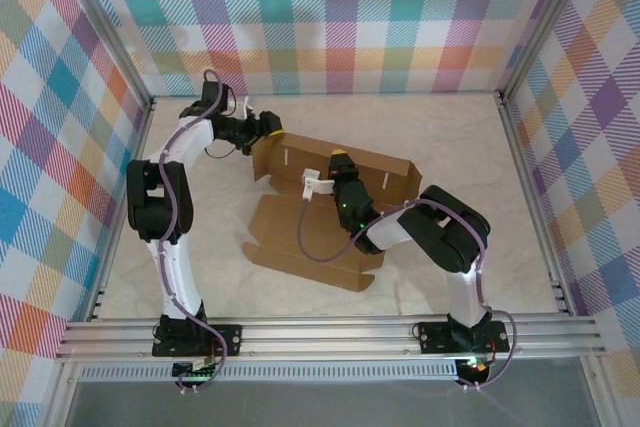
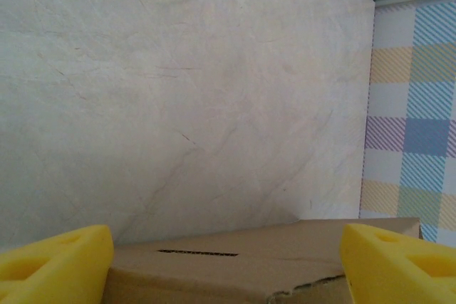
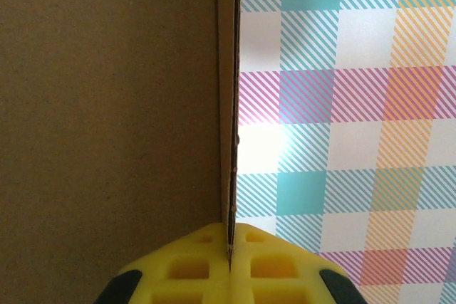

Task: Fold the paper box

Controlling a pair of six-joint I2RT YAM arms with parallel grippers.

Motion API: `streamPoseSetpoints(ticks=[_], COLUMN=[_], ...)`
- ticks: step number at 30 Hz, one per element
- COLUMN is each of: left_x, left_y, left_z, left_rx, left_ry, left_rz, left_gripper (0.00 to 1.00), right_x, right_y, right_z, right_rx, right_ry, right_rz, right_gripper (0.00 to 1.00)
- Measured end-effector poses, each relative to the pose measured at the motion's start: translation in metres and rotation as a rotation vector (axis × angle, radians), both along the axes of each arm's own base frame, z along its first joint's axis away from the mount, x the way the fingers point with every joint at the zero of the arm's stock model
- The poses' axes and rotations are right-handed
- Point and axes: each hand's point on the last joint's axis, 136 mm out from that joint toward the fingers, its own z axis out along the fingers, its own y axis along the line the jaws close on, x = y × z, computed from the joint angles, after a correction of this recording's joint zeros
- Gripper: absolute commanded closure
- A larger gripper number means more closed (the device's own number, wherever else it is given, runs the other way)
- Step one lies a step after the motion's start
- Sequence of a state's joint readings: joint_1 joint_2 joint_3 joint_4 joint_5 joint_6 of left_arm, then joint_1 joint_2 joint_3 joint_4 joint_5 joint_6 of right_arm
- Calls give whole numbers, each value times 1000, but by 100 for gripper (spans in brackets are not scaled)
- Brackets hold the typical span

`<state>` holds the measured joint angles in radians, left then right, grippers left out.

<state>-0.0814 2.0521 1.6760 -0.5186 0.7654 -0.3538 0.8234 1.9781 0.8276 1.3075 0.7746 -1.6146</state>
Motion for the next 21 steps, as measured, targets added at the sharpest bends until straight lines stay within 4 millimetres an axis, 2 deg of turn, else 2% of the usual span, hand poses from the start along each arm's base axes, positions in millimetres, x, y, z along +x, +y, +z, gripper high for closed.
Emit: streamPoseSetpoints(ticks=[6, 9, 16, 21], left_x=[-8, -20, -55, -69], left_y=[2, -1, -21, -25], left_z=[2, 2, 14, 18], left_rx=[-16, -28, -72, -78], left_ry=[-25, -27, -34, -54], left_rz=[19, 0, -88, -122], left_gripper=[17, 17, 15, 12], right_x=[2, 2, 5, 7], right_y=[1, 1, 3, 5], right_z=[1, -1, -3, -4], right_rx=[7, 3, 1, 2], right_ry=[-3, 0, 2, 1], right_rz=[-4, -7, -8, -9], right_gripper=[100, 100, 100, 100])
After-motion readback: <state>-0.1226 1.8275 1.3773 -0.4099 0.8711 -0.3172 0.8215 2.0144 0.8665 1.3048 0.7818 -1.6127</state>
